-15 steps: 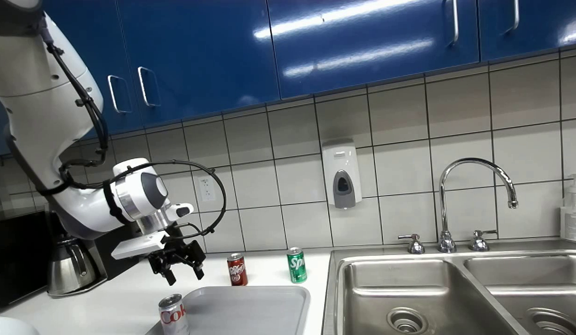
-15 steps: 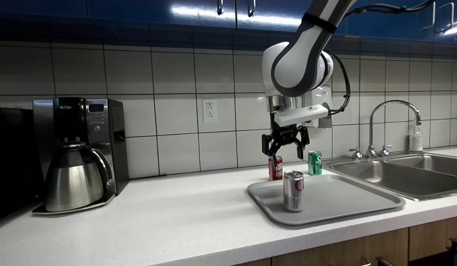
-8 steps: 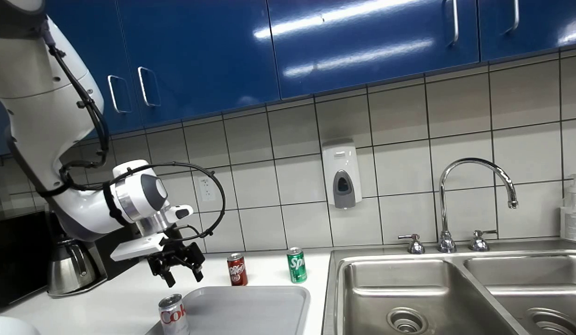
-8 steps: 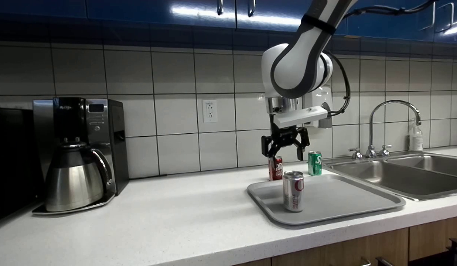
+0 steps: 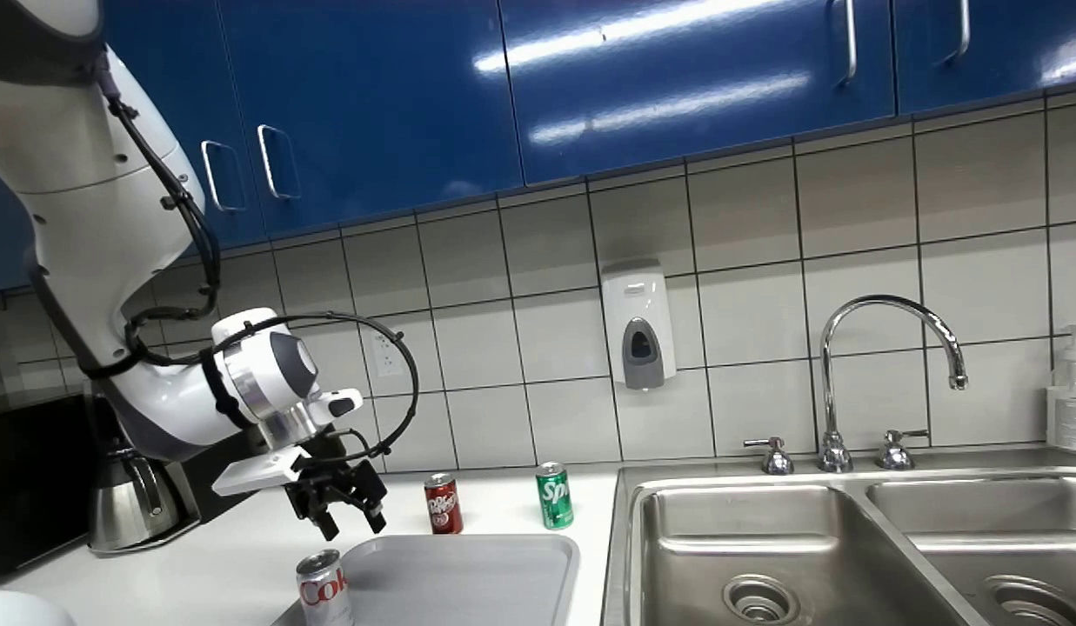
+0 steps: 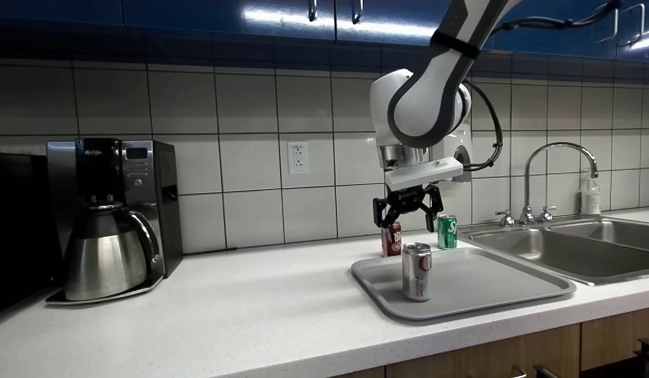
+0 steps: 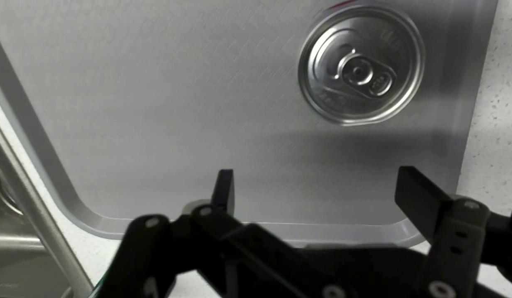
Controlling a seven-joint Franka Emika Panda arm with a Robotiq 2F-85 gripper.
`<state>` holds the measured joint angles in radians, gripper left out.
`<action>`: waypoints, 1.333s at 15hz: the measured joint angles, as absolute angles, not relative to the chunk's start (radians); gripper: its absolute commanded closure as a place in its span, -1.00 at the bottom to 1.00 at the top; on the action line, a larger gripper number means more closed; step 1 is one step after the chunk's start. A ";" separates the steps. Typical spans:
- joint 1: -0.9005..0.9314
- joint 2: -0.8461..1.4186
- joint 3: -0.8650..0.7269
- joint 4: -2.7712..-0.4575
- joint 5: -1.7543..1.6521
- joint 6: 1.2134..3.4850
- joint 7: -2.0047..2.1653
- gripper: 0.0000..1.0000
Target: Put the cans on the grey tray
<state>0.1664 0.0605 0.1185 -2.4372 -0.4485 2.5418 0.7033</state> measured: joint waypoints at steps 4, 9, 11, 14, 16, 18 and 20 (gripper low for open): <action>0.166 0.092 0.095 -2.414 -0.465 2.555 0.740 -1.00; 0.166 0.146 0.056 -2.378 -0.458 2.619 0.746 -1.00; 0.166 0.168 0.041 -2.361 -0.457 2.642 0.746 -1.00; 0.166 0.197 0.026 -2.333 -0.455 2.666 0.746 -1.00; 0.167 0.217 0.018 -2.313 -0.447 2.675 0.745 -1.00; 0.167 0.236 0.012 -2.292 -0.431 2.680 0.743 -1.00; 0.167 0.258 0.009 -2.269 -0.406 2.685 0.736 -1.00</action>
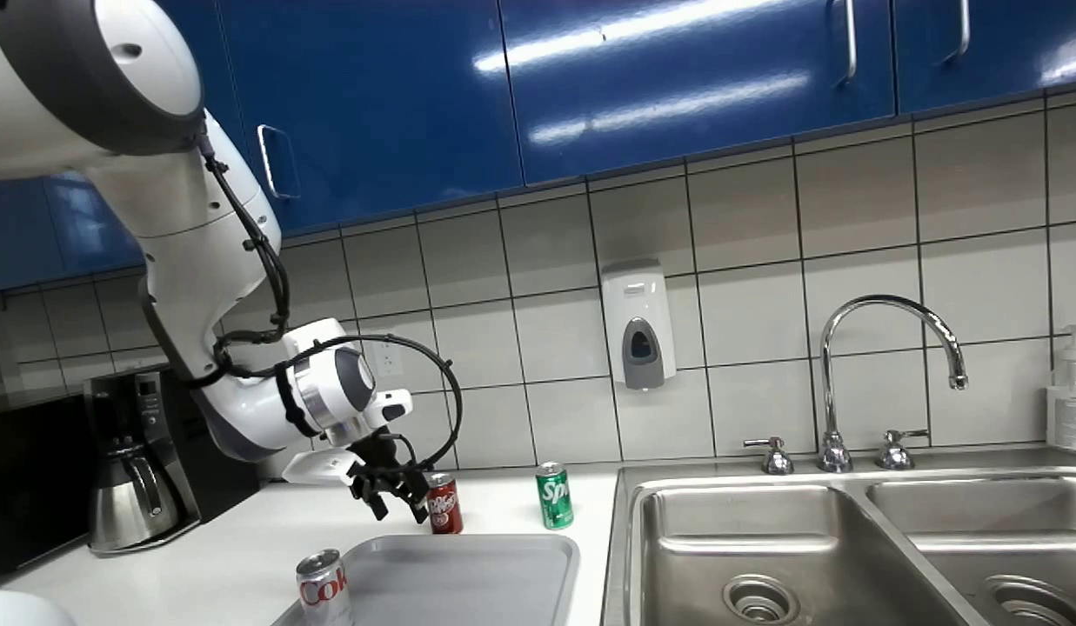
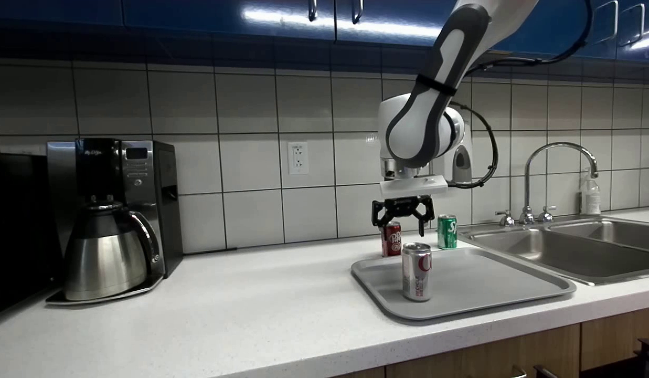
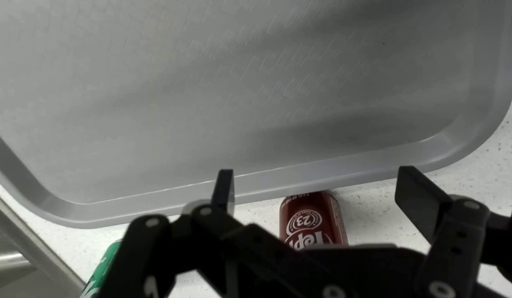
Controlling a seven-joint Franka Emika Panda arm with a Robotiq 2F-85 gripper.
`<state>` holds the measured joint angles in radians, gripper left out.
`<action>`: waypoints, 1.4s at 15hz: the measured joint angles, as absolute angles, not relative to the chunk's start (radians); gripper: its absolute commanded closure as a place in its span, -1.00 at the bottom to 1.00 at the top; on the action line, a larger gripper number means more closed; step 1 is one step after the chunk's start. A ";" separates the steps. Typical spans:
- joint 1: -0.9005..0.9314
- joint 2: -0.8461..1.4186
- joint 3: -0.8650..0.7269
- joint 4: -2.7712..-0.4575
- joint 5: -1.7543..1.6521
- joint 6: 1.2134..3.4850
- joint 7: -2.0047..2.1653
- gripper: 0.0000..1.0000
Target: Put the cans on the grey tray
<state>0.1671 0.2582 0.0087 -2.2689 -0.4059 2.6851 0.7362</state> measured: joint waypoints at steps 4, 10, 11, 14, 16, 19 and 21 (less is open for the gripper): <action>0.167 0.305 -0.001 -2.224 -0.345 2.693 0.703 -1.00; 0.169 0.362 -0.027 -2.158 -0.310 2.693 0.661 -1.00; 0.169 0.369 -0.029 -2.147 -0.307 2.693 0.653 -1.00; 0.171 0.389 -0.032 -2.119 -0.294 2.693 0.630 -1.00; 0.175 0.403 -0.036 -2.102 -0.289 2.693 0.617 -1.00; 0.178 0.424 -0.045 -2.077 -0.280 2.693 0.601 -1.00; 0.179 0.438 -0.052 -2.062 -0.273 2.693 0.589 -1.00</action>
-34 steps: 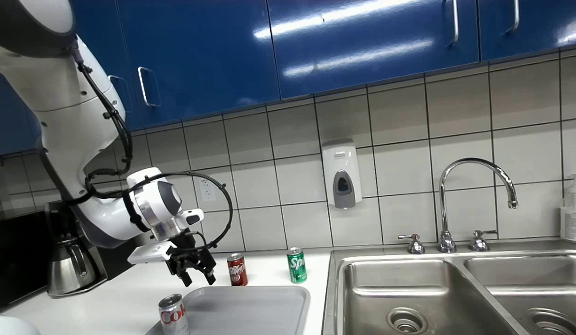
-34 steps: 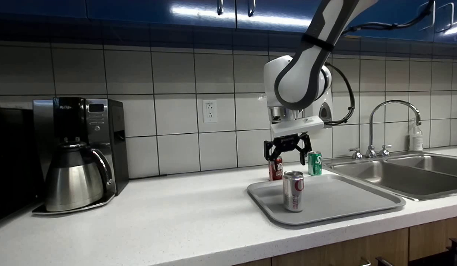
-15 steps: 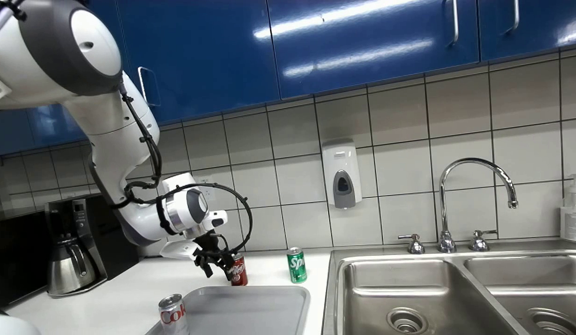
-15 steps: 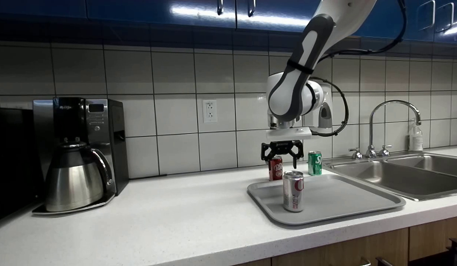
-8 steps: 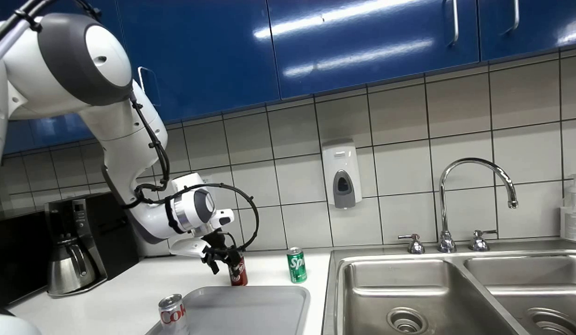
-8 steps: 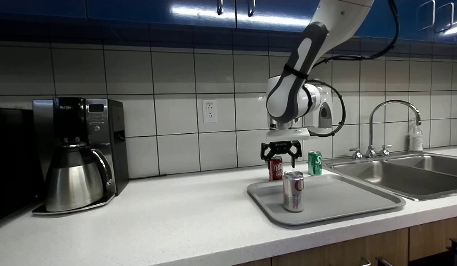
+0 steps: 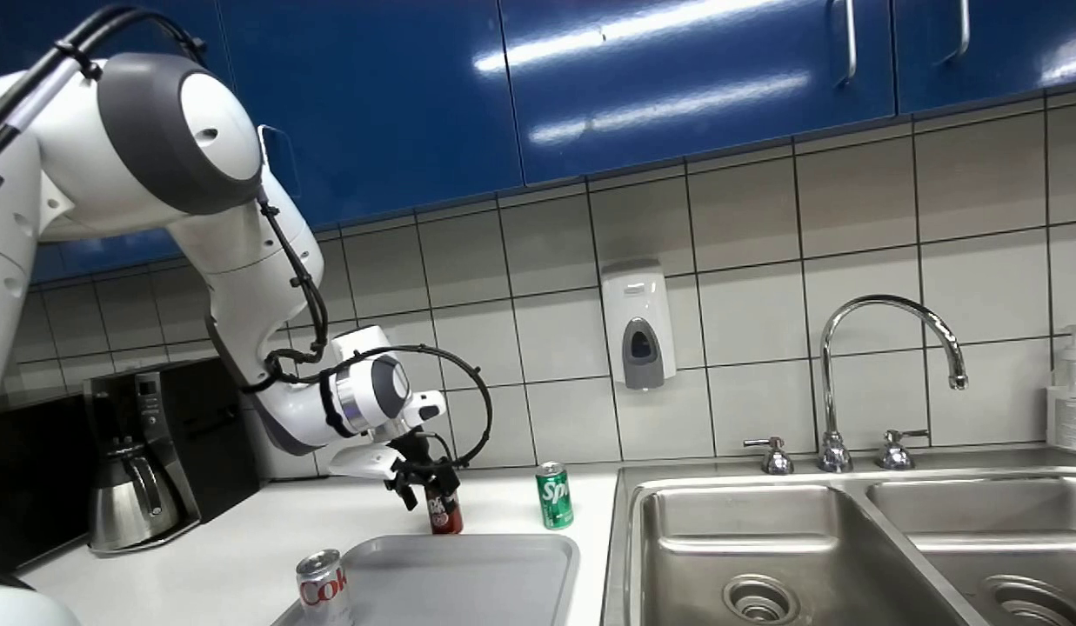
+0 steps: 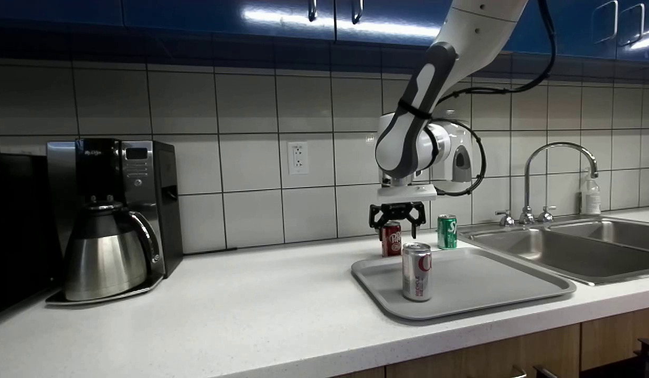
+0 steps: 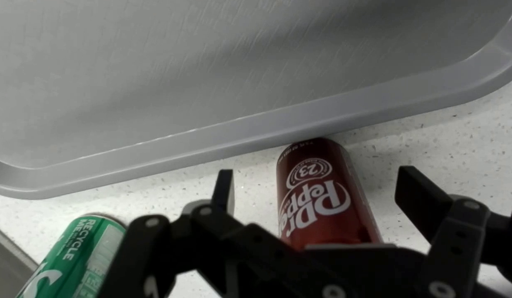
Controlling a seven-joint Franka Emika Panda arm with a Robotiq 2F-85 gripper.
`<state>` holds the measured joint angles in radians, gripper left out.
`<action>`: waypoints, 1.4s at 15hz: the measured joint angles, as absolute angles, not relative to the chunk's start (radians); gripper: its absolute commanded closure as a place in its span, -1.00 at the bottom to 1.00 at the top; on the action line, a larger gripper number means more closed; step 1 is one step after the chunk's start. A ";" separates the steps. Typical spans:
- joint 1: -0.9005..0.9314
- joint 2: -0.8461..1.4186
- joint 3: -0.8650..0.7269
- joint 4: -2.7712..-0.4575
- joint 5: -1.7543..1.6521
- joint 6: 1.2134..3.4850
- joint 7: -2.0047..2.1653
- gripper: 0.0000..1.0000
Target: Put the cans on the grey tray
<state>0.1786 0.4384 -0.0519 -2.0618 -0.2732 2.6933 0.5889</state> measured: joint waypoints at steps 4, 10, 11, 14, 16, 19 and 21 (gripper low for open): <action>0.179 0.465 -0.058 -2.030 -0.255 2.693 0.556 -1.00; 0.185 0.502 -0.064 -1.986 -0.235 2.693 0.520 -1.00; 0.185 0.507 -0.065 -1.981 -0.233 2.693 0.518 -1.00; 0.185 0.517 -0.066 -1.966 -0.228 2.693 0.506 -0.34; 0.185 0.524 -0.066 -1.957 -0.227 2.693 0.501 -0.01; 0.186 0.528 -0.068 -1.949 -0.225 2.693 0.498 0.22; 0.186 0.529 -0.070 -1.948 -0.225 2.693 0.496 0.22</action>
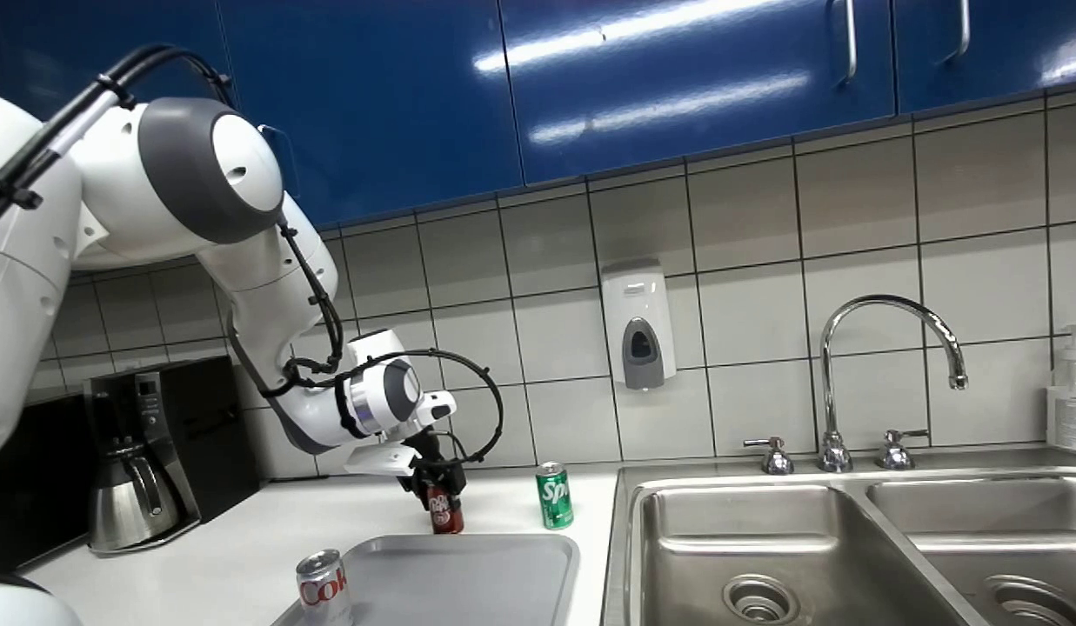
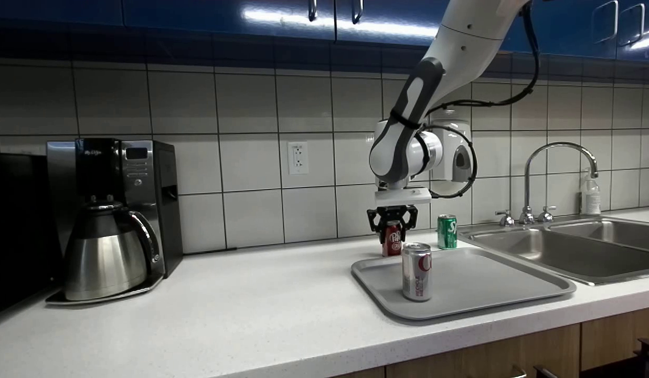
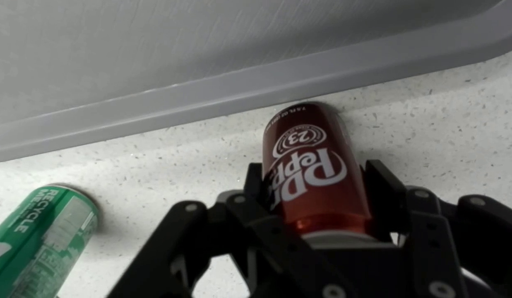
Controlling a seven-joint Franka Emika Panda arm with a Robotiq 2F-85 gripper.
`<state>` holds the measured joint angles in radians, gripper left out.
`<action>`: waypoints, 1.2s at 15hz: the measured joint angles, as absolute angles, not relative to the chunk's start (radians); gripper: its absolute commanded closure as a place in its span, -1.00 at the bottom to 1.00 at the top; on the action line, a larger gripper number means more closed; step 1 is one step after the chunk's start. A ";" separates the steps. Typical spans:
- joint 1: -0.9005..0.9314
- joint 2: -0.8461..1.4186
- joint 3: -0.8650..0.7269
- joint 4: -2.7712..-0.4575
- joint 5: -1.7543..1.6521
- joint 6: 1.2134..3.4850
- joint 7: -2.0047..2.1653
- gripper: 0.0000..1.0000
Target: Put the cans on the grey tray
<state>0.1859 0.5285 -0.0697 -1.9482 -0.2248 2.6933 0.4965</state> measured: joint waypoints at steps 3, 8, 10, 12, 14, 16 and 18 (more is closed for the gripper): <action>0.190 0.529 -0.076 -1.948 -0.225 2.693 0.496 0.22; 0.211 0.528 -0.092 -1.948 -0.225 2.693 0.496 0.22; 0.225 0.527 -0.100 -1.948 -0.225 2.693 0.496 0.22; 0.239 0.524 -0.109 -1.948 -0.225 2.693 0.497 0.22; 0.254 0.521 -0.118 -1.949 -0.225 2.693 0.497 0.22; 0.267 0.514 -0.129 -1.952 -0.225 2.693 0.499 0.22; 0.276 0.501 -0.137 -1.960 -0.226 2.693 0.500 0.22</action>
